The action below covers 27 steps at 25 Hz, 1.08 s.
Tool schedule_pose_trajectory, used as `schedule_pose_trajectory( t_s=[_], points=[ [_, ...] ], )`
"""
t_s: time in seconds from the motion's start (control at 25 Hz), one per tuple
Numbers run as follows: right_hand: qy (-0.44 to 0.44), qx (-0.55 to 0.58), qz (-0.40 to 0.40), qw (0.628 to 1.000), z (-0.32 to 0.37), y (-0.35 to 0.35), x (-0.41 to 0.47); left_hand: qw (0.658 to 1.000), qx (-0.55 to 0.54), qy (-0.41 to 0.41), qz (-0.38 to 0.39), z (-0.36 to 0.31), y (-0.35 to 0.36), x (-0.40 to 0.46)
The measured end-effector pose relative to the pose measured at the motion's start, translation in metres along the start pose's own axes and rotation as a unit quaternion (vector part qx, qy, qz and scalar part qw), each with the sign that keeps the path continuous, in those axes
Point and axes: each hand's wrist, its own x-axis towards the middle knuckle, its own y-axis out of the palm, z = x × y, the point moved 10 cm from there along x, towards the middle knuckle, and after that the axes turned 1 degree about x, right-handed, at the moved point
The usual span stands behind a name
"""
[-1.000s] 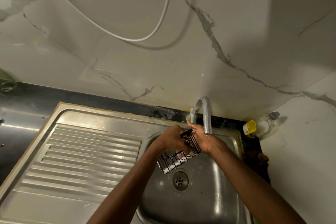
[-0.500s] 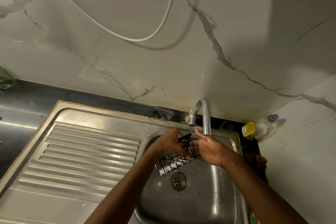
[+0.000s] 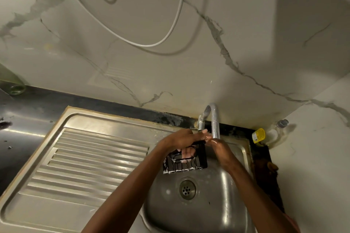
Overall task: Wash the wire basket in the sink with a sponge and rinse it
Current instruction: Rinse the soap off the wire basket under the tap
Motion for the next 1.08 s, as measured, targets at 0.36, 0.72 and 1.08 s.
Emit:
schedule_pose_trajectory(
  t_s=[0.36, 0.72, 1.08],
  points=[
    [-0.019, -0.173, -0.003, 0.985, -0.017, -0.031, -0.029, 0.997, 0.040, -0.004, 0.060, -0.014, 0.050, 0.028],
    [0.014, -0.078, -0.201, 0.976, -0.021, -0.066, -0.046, 0.939, -0.225, -0.069, -0.250, 0.004, 0.002, 0.057],
    [0.064, -0.081, -0.245, 0.964, -0.018, -0.066, -0.031, 0.936, -0.223, -0.044, -0.269, -0.013, 0.007, 0.084]
  ],
)
